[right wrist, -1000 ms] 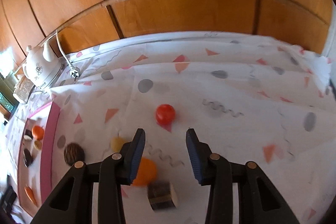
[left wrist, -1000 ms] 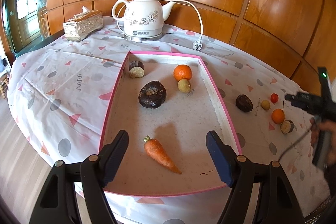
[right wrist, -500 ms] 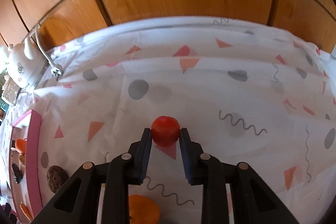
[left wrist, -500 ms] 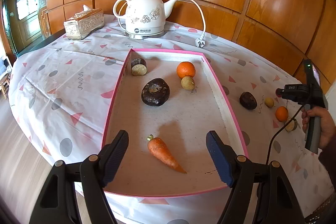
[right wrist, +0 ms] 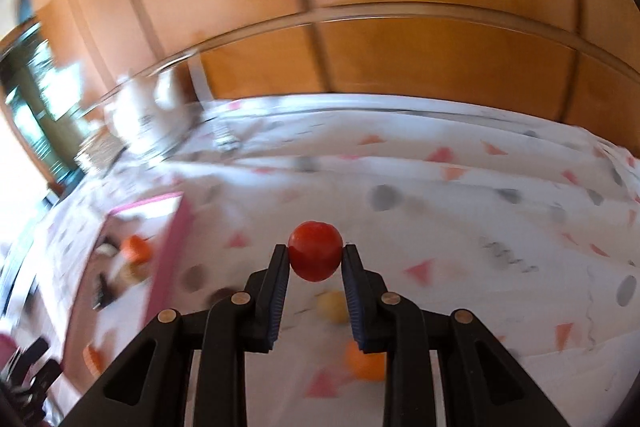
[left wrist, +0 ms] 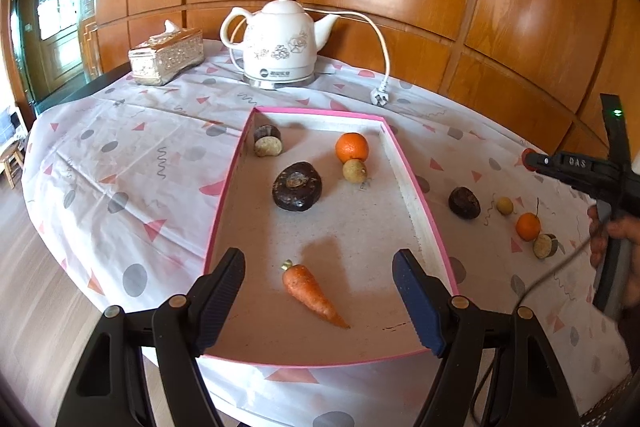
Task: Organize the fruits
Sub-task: 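Carry the red tomato into the pink tray and open the right gripper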
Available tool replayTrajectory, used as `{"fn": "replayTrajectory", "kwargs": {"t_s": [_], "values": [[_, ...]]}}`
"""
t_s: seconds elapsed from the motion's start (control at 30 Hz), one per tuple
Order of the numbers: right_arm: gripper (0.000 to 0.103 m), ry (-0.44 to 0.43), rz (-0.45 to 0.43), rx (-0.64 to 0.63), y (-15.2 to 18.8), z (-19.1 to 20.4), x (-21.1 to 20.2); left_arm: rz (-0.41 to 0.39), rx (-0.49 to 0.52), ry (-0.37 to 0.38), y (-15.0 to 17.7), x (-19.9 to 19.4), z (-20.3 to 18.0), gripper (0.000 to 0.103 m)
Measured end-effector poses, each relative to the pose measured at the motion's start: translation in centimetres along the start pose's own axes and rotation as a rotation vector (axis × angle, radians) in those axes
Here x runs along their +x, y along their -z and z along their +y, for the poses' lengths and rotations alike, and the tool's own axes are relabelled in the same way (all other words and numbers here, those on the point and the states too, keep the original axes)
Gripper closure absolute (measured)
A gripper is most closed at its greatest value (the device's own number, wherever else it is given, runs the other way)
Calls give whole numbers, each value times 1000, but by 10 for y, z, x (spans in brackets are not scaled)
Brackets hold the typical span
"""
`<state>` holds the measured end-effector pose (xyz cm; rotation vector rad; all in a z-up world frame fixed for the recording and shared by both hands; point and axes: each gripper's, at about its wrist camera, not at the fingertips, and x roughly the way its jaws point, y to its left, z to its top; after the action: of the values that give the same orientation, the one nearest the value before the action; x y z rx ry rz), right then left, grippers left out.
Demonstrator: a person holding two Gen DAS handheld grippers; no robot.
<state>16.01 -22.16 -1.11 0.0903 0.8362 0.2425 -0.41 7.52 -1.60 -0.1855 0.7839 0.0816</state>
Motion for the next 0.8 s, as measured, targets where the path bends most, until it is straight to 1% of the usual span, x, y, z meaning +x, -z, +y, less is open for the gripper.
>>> {"fn": "replayTrajectory", "kwargs": {"t_s": [0.07, 0.17, 0.37, 0.5, 0.8], "values": [[76, -44, 18, -40, 5, 20, 1, -2, -20, -13, 0, -1, 5, 26], [76, -106, 41, -84, 18, 47, 2, -10, -60, -41, 0, -5, 15, 23], [76, -192, 90, -150, 41, 93, 7, -11, -118, -59, 1, -6, 31, 23], [76, -243, 107, -174, 49, 114, 4, -8, -133, -67, 2, -6, 35, 22], [76, -313, 153, -232, 56, 162, 15, -2, -139, -72, 3, -5, 36, 21]]}}
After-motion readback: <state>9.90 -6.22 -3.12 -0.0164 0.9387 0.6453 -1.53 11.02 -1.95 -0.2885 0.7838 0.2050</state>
